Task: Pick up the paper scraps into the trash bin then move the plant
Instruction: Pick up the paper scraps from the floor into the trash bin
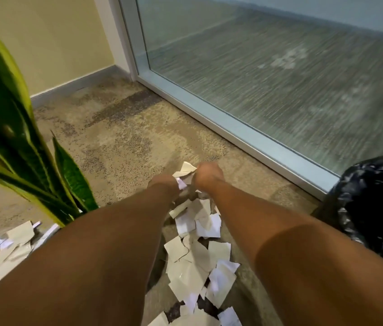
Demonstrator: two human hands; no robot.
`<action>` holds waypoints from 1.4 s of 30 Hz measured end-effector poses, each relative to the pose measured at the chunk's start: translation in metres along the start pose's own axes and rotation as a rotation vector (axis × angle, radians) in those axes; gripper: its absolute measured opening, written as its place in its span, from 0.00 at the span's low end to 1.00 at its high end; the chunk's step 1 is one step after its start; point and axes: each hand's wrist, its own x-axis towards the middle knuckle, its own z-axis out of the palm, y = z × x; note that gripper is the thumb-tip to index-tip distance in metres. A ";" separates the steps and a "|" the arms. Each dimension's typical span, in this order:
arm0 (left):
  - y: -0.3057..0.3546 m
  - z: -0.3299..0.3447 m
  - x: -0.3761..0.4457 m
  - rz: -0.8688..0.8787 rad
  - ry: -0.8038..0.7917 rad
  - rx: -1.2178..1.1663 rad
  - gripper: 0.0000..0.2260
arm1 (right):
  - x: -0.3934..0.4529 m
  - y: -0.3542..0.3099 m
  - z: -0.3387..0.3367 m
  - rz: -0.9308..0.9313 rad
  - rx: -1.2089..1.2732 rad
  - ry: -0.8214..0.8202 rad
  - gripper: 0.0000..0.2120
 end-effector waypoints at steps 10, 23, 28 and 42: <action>0.019 -0.048 -0.053 0.057 0.111 -0.232 0.13 | -0.062 -0.005 -0.073 0.011 0.210 0.258 0.11; 0.106 -0.068 -0.107 0.443 0.107 -0.377 0.07 | -0.136 0.049 -0.173 0.129 0.533 0.653 0.12; 0.166 -0.081 -0.136 0.654 0.098 -0.326 0.08 | -0.165 0.095 -0.202 0.219 0.614 0.814 0.10; 0.271 -0.041 -0.210 0.844 -0.028 0.091 0.20 | -0.232 0.202 -0.183 0.714 0.689 0.740 0.15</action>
